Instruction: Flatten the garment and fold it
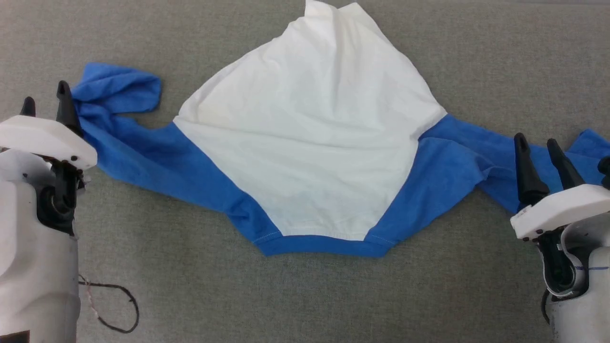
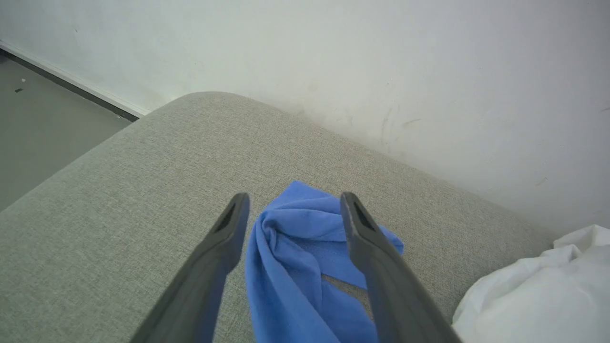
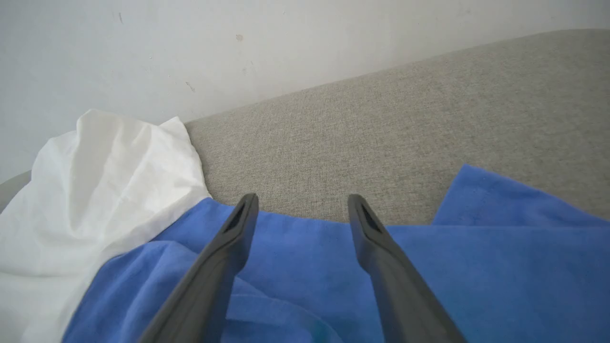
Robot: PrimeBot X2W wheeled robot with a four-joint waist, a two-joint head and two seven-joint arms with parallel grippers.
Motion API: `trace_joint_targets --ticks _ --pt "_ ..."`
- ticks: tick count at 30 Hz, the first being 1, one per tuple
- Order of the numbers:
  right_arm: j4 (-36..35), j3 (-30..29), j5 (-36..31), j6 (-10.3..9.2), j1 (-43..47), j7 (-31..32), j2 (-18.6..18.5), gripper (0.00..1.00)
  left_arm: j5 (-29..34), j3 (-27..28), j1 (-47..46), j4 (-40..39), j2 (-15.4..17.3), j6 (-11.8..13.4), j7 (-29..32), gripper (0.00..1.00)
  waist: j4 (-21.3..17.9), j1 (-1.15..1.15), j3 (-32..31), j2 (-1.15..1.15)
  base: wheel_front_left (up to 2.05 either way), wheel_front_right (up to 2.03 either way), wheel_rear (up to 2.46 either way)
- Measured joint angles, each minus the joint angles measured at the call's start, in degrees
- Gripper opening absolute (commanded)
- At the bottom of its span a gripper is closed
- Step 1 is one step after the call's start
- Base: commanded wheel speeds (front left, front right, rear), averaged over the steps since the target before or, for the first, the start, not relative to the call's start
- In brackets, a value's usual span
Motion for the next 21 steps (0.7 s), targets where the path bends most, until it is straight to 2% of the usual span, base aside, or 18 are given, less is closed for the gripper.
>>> trace_joint_targets --ticks 4,7,11,16,21 --pt "0.4 -0.2 0.0 0.00 0.1 -0.1 0.0 1.00 2.1 -1.6 0.0 -2.2 1.1 -0.1 -0.7 1.00 0.2 0.00 -1.0 0.00 0.00 0.00 0.00" --pt "0.6 -0.1 0.1 0.00 0.3 -0.1 0.0 1.00 3.1 -5.3 0.0 -6.4 0.8 -2.4 1.0 1.00 0.6 -0.01 -1.7 0.00 0.00 0.00 0.00" --pt "0.9 0.9 0.6 0.00 0.3 -0.1 0.0 1.00 4.0 -12.2 -0.3 -9.1 -2.1 -5.1 7.3 1.00 0.8 -0.02 -2.0 0.00 0.00 0.00 0.00" --pt "1.7 2.5 1.6 0.01 0.0 -0.6 0.0 1.00 4.3 -19.0 -2.9 -5.6 -5.9 -7.1 16.0 1.00 -0.5 -0.01 -1.5 0.00 0.00 0.00 0.00" --pt "2.3 2.3 1.8 0.00 -0.1 -1.4 0.0 1.00 6.1 -23.9 -4.8 0.7 -6.3 -8.0 26.5 1.00 -2.7 -0.01 -0.9 0.00 0.00 0.00 0.00"
